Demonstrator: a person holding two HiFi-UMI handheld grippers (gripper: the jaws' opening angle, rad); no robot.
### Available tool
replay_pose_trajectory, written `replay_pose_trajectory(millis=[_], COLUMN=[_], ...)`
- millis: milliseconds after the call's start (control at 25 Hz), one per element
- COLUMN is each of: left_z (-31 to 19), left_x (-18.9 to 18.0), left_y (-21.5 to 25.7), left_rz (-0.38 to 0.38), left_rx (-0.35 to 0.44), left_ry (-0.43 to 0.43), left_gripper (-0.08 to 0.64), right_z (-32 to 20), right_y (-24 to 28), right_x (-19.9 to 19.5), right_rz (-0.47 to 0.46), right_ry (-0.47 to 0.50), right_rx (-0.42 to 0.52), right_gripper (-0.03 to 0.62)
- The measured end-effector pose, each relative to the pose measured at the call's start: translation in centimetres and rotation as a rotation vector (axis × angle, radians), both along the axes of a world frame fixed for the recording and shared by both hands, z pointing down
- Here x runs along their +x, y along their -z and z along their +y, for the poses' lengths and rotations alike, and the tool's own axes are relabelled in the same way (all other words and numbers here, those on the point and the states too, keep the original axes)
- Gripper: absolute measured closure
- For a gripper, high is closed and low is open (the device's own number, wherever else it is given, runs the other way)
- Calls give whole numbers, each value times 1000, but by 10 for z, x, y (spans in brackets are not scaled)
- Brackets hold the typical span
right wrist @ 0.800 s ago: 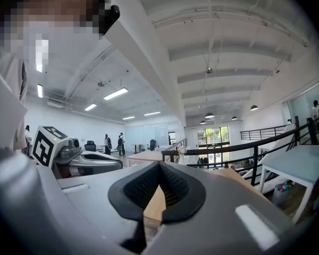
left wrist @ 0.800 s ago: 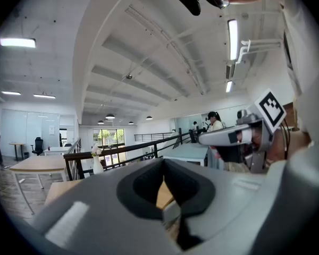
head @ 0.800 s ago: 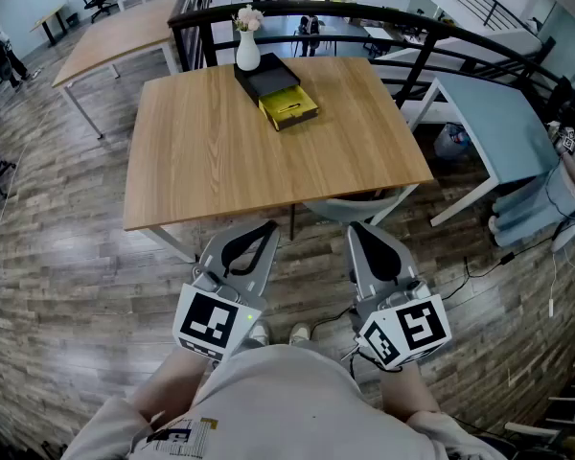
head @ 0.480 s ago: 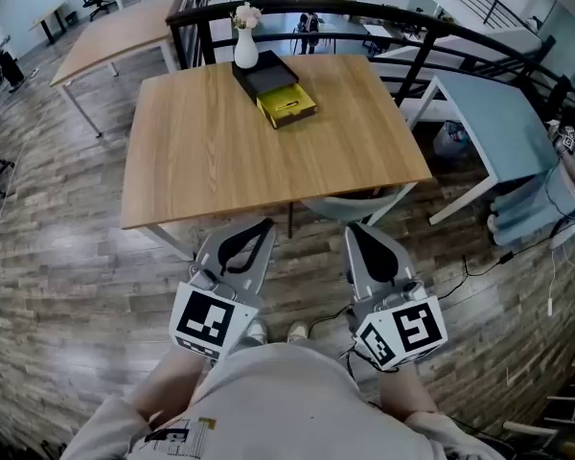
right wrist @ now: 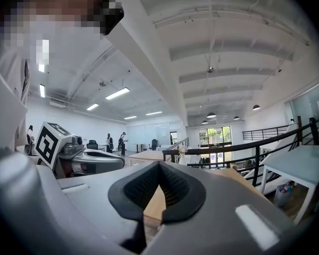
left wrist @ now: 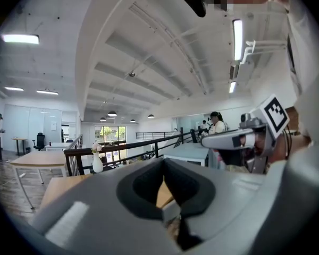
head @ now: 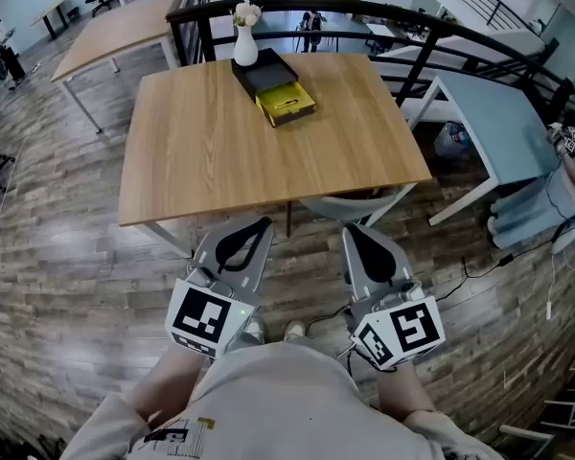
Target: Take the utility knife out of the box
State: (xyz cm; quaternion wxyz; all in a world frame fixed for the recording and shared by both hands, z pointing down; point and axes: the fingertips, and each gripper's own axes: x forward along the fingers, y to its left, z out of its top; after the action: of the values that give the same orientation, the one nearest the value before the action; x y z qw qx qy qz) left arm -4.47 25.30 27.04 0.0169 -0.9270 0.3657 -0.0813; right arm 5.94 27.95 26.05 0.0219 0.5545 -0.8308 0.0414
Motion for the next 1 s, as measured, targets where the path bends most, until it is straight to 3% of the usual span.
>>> replay_pose_trajectory(millis=[480,1000], left_z=[5,9], left_x=[23,60], left_y=[-8,-23], left_rz=[-24,-60], left_rx=[-12,-13], left_ry=[40,73], left_gripper=[558,558], right_z=[1,5], right_y=[-10,-21], right_x=[19,65], right_rz=[-14,-8], right_ry=[49,75], right_rx=[-16,-11], right_gripper=[592,592])
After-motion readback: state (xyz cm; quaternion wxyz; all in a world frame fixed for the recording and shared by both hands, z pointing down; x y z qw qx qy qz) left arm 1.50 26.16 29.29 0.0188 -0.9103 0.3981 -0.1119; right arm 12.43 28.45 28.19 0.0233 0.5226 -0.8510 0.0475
